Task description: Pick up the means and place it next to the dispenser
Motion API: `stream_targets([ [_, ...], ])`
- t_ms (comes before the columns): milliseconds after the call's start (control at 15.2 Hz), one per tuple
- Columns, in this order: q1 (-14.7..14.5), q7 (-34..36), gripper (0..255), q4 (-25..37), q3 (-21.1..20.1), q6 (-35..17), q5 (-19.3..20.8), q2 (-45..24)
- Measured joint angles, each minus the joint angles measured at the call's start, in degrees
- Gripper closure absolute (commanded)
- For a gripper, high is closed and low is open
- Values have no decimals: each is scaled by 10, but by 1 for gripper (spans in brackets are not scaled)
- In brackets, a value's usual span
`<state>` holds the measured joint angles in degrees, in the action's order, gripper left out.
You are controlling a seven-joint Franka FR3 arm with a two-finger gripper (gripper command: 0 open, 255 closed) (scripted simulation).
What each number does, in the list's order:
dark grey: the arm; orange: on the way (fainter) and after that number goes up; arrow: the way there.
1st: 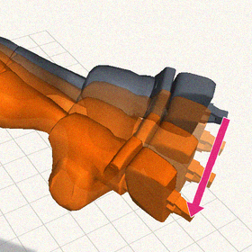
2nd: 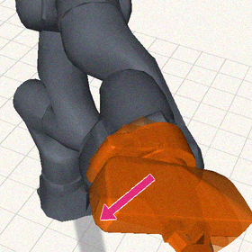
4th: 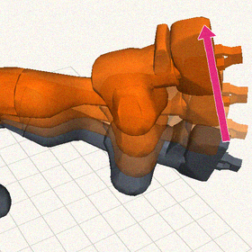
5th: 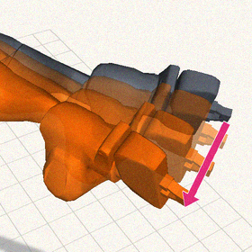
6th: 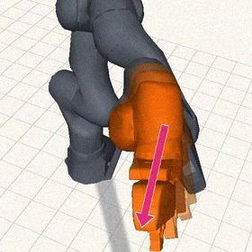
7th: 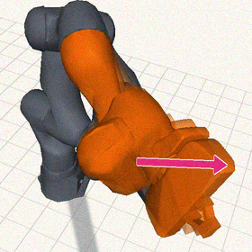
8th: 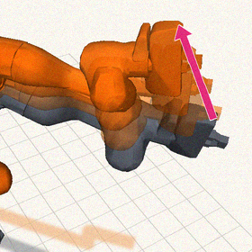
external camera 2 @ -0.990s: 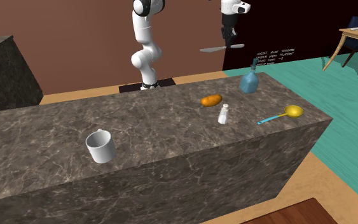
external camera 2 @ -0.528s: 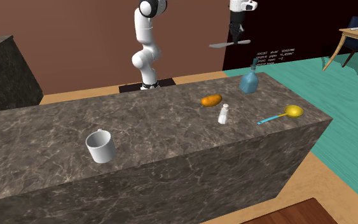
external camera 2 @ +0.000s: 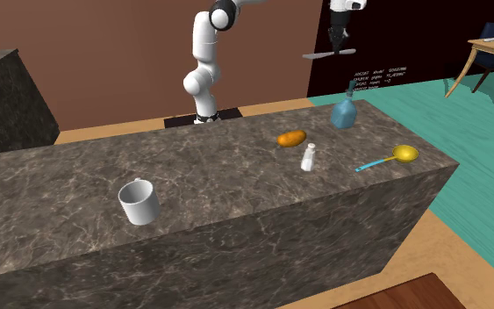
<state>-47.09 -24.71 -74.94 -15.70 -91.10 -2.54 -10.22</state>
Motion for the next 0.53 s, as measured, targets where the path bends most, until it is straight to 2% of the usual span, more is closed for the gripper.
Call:
stream_targets([
  [132,-5,7,255,-3,-2,-9,3,-6],
  [528,-2,2,255,-69,-2,-61,-2,9],
])
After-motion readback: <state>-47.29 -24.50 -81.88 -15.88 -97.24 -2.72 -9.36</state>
